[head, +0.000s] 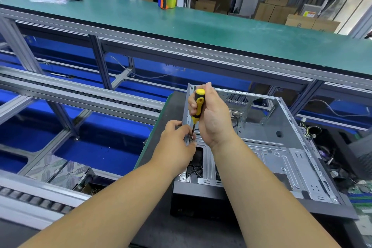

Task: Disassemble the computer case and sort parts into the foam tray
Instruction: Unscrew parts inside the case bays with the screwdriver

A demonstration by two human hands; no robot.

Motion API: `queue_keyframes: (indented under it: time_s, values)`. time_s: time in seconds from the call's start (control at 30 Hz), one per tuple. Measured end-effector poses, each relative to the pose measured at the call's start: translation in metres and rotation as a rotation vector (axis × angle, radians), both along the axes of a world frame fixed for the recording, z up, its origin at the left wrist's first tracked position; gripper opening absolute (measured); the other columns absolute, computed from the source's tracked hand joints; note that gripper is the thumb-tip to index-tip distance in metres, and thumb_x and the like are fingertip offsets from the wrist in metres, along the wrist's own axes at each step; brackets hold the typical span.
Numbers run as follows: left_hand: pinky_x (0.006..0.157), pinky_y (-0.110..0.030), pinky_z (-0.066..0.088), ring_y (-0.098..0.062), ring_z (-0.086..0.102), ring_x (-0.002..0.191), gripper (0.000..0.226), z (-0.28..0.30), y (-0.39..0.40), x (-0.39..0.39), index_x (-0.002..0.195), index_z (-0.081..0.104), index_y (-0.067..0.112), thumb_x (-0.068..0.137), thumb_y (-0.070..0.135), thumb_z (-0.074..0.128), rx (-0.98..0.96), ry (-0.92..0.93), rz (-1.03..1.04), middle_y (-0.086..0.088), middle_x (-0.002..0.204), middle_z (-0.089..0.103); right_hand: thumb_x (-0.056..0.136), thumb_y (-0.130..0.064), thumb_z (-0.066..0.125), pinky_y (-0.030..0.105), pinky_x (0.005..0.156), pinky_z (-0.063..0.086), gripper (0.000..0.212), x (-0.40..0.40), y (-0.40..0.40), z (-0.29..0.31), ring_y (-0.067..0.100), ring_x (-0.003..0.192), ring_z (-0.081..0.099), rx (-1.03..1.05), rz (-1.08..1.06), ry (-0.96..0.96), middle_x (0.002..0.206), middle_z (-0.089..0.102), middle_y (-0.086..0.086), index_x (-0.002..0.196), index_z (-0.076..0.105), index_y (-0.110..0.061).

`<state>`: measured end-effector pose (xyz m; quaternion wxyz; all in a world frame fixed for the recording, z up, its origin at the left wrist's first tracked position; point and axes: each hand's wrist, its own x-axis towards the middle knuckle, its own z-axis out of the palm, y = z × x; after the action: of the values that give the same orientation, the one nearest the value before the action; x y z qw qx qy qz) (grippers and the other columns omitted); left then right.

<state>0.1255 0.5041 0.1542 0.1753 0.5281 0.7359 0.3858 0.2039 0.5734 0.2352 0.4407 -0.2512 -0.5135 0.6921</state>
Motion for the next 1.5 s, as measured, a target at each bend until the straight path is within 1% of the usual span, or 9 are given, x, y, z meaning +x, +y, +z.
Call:
queue_keyframes:
  time_s: [0.13, 0.33, 0.47, 0.67, 0.87, 0.97, 1.13, 1.33, 1.5]
  values:
    - [0.084, -0.025, 0.039, -0.012, 0.041, 0.114, 0.017, 0.000, 0.000, 0.000, 0.090, 0.051, 0.040, 0.086, 0.031, 0.065, 0.000, 0.000, -0.006, 0.016, 0.121, 0.031, 0.101, -0.045, 0.040, 0.022, 0.057, 0.034, 0.033, 0.002, 0.003, -0.001, 0.011, 0.055, 0.037, 0.001, 0.058, 0.063, 0.062, 0.046, -0.003, 0.086, 0.048, -0.016]
    - [0.086, -0.034, 0.049, -0.012, 0.042, 0.113, 0.011, -0.002, 0.001, 0.000, 0.090, 0.058, 0.035, 0.085, 0.030, 0.066, -0.002, -0.025, 0.005, 0.017, 0.118, 0.032, 0.096, -0.030, 0.051, 0.028, 0.071, 0.046, 0.018, 0.014, 0.007, 0.001, 0.016, 0.069, 0.054, 0.065, 0.057, -0.036, 0.075, 0.059, -0.002, 0.084, 0.054, -0.016]
    - [0.086, -0.031, 0.047, -0.010, 0.041, 0.112, 0.011, -0.002, 0.001, 0.000, 0.089, 0.059, 0.036, 0.085, 0.030, 0.067, 0.004, -0.027, 0.006, 0.018, 0.116, 0.031, 0.102, -0.022, 0.050, 0.033, 0.080, 0.048, 0.025, 0.016, 0.006, 0.006, 0.018, 0.076, 0.061, 0.043, 0.036, -0.094, 0.079, 0.064, -0.003, 0.085, 0.067, -0.015]
    - [0.083, -0.030, 0.048, -0.011, 0.042, 0.111, 0.011, -0.002, 0.000, 0.000, 0.088, 0.058, 0.035, 0.085, 0.029, 0.067, 0.008, -0.037, 0.005, 0.018, 0.116, 0.032, 0.106, -0.025, 0.040, 0.028, 0.072, 0.048, 0.036, 0.014, 0.004, 0.006, 0.015, 0.071, 0.055, -0.035, 0.051, 0.009, 0.075, 0.060, 0.004, 0.100, 0.068, -0.003]
    - [0.083, -0.027, 0.043, -0.012, 0.042, 0.113, 0.019, -0.002, 0.000, 0.000, 0.089, 0.051, 0.040, 0.086, 0.030, 0.066, 0.008, -0.015, -0.007, 0.014, 0.122, 0.032, 0.107, -0.033, 0.032, 0.024, 0.062, 0.037, 0.032, 0.005, -0.001, -0.002, 0.013, 0.061, 0.043, -0.031, 0.042, 0.086, 0.067, 0.047, 0.002, 0.098, 0.052, -0.009]
    - [0.081, -0.028, 0.044, -0.011, 0.042, 0.112, 0.017, -0.002, 0.000, 0.000, 0.089, 0.052, 0.040, 0.085, 0.029, 0.065, 0.005, -0.014, 0.002, 0.017, 0.120, 0.031, 0.099, -0.044, 0.040, 0.025, 0.062, 0.035, 0.032, 0.007, -0.001, -0.003, 0.013, 0.061, 0.039, -0.016, 0.095, 0.120, 0.067, 0.044, 0.000, 0.095, 0.048, -0.013]
    - [0.080, -0.030, 0.048, -0.011, 0.042, 0.109, 0.012, -0.004, 0.001, 0.000, 0.088, 0.056, 0.036, 0.084, 0.031, 0.066, 0.006, -0.015, 0.014, 0.019, 0.116, 0.031, 0.102, -0.027, 0.042, 0.030, 0.069, 0.035, 0.020, 0.012, 0.006, -0.003, 0.016, 0.064, 0.045, 0.027, 0.091, 0.058, 0.069, 0.051, -0.001, 0.089, 0.047, -0.013]
    - [0.082, -0.030, 0.047, -0.011, 0.041, 0.112, 0.012, -0.005, 0.002, -0.001, 0.089, 0.058, 0.037, 0.085, 0.030, 0.067, 0.009, -0.023, 0.012, 0.018, 0.118, 0.032, 0.101, -0.025, 0.045, 0.033, 0.080, 0.042, 0.026, 0.015, 0.006, 0.000, 0.017, 0.076, 0.058, 0.082, 0.089, -0.059, 0.084, 0.063, -0.001, 0.089, 0.063, -0.011]
    - [0.083, -0.031, 0.049, -0.011, 0.041, 0.111, 0.012, -0.006, 0.002, -0.001, 0.089, 0.058, 0.037, 0.084, 0.029, 0.066, 0.007, -0.025, 0.007, 0.019, 0.116, 0.031, 0.105, -0.022, 0.041, 0.033, 0.076, 0.047, 0.035, 0.015, 0.007, 0.005, 0.019, 0.075, 0.056, -0.012, 0.044, -0.025, 0.082, 0.061, 0.005, 0.088, 0.066, -0.006]
